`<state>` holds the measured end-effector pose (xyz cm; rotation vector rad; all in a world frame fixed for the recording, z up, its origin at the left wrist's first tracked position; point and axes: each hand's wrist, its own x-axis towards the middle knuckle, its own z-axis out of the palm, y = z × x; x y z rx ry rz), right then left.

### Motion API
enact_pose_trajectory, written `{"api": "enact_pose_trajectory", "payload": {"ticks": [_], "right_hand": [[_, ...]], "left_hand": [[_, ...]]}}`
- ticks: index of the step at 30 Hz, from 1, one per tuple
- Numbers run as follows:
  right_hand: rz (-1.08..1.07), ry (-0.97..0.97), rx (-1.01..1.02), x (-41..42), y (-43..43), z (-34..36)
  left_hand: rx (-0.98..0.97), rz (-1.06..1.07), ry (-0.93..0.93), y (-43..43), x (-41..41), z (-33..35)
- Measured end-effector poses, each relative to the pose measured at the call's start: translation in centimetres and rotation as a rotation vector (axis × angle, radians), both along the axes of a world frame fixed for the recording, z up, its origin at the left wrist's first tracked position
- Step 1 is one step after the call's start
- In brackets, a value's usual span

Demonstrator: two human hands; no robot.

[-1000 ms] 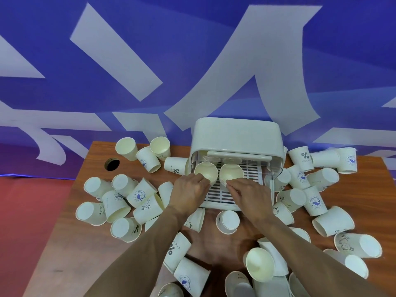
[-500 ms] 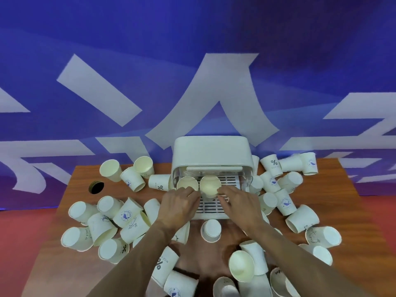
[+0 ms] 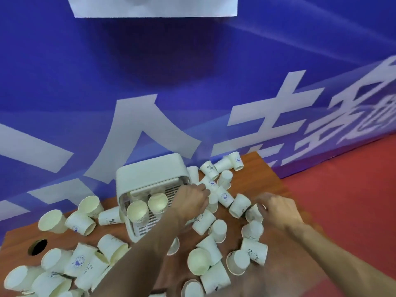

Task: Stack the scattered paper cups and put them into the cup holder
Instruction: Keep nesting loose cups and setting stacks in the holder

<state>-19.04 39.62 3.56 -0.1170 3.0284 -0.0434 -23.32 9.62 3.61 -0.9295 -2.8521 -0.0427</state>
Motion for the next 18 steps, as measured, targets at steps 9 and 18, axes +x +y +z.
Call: {"api": "enact_pose_trajectory", "payload": {"ticks": [9,18], "right_hand": [[0.047,-0.068,-0.034,-1.6,6.4,-1.5],[0.176,-0.193,-0.128,-8.1,7.9,-5.4]], "left_hand": [[-0.016,-0.028,0.05,8.1,-2.7,-1.2],[-0.073,0.145,-0.007,12.1,-5.7,-3.3]]}}
